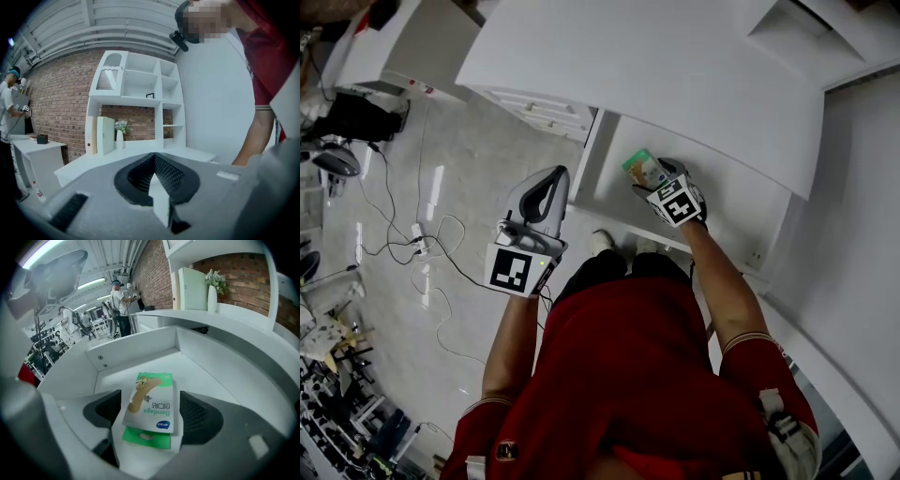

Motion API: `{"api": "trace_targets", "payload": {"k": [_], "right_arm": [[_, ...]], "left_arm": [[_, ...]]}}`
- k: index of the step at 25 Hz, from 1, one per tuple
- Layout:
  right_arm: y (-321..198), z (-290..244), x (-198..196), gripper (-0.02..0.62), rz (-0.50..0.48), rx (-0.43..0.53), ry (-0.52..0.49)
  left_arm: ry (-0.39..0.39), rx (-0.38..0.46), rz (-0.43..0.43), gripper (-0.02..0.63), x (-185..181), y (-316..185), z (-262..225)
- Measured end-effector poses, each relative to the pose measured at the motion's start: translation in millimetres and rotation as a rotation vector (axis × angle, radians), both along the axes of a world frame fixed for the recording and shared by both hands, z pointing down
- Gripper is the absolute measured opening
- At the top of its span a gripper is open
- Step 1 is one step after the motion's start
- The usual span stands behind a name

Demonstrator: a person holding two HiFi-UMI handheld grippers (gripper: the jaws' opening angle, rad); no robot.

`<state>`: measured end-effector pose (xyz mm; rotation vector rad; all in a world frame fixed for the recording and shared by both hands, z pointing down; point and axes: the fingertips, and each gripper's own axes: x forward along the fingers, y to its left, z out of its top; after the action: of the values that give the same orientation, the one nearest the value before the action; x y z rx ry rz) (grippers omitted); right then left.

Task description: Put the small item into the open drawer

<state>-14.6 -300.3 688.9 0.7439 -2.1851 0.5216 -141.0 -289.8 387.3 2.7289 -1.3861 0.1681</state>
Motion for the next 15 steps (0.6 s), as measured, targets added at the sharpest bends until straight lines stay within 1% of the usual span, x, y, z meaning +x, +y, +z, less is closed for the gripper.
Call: {"api": "trace_targets", "payload": {"k": [3,6,10,15], "right_arm": [[-3,-19,0,0.386,-0.009,0.05,-0.005],[-8,-48,4,0.344,-0.017,0.119,-0.008],[-11,-94,8,0.199,0.013,0.206,-0.065],[-6,-155,12,0.125,0.048,0.329,-0.136]], "left_arm": [[0.007,0.003,0.024,0.0,7,0,0],[0.014,0.007,0.047,0.0,16,0,0],[0.032,0.013,0.078,0.0,29,2,-1],[0.049,0.024,0.113,0.0,46,10,-2]]}}
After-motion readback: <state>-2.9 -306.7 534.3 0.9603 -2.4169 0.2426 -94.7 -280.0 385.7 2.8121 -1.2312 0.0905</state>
